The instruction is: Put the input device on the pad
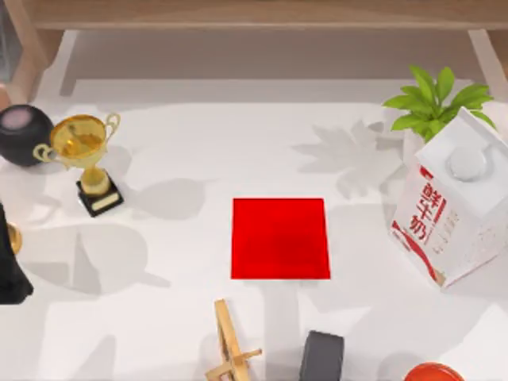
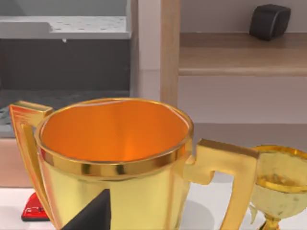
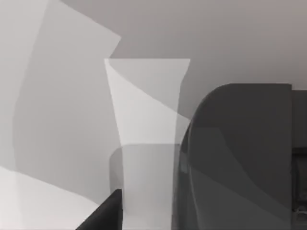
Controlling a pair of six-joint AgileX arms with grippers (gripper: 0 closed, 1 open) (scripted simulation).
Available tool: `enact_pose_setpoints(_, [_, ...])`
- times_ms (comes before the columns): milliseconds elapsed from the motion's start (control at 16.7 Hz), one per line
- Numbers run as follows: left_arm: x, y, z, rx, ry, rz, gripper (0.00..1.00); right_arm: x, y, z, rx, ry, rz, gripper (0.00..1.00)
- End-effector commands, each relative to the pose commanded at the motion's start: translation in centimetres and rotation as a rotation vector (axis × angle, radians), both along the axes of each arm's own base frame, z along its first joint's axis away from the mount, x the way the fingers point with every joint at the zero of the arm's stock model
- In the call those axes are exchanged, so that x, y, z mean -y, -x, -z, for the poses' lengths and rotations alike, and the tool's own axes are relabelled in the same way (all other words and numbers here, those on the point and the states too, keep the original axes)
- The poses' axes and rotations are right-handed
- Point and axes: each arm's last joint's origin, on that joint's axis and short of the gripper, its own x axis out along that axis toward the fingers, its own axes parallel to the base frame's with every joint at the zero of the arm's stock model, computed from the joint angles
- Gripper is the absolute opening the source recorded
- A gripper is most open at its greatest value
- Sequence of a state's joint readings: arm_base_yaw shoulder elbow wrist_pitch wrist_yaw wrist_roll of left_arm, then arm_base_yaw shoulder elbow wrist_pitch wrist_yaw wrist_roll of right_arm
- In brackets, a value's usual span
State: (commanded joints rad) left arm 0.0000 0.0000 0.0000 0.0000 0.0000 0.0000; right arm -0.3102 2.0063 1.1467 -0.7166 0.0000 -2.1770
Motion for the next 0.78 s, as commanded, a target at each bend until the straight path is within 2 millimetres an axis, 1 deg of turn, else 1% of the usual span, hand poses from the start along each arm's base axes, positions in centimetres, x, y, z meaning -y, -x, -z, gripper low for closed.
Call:
enact_pose_setpoints(180, [0.0, 0.0, 0.0, 0.000, 0.000, 0.000, 1.00, 0.0, 0.0, 0.0, 0.000, 0.000, 0.000, 0.02])
enact_pose_setpoints(240, [0.0, 0.0, 0.0, 0.000, 0.000, 0.000, 1.00, 0.0, 0.0, 0.0, 0.000, 0.000, 0.000, 0.00])
enact_pose_setpoints(660, [0.0, 0.0, 0.0, 0.000, 0.000, 0.000, 1.00, 0.0, 0.0, 0.0, 0.000, 0.000, 0.000, 0.00])
enact_pose_setpoints(720, [0.0, 0.0, 0.0, 0.000, 0.000, 0.000, 1.00, -0.7, 0.4, -2.1, 0.005, 0.003, 0.013, 0.00])
enact_pose_setpoints(780, [0.0, 0.0, 0.0, 0.000, 0.000, 0.000, 1.00, -0.7, 0.4, -2.2, 0.005, 0.003, 0.014, 0.00])
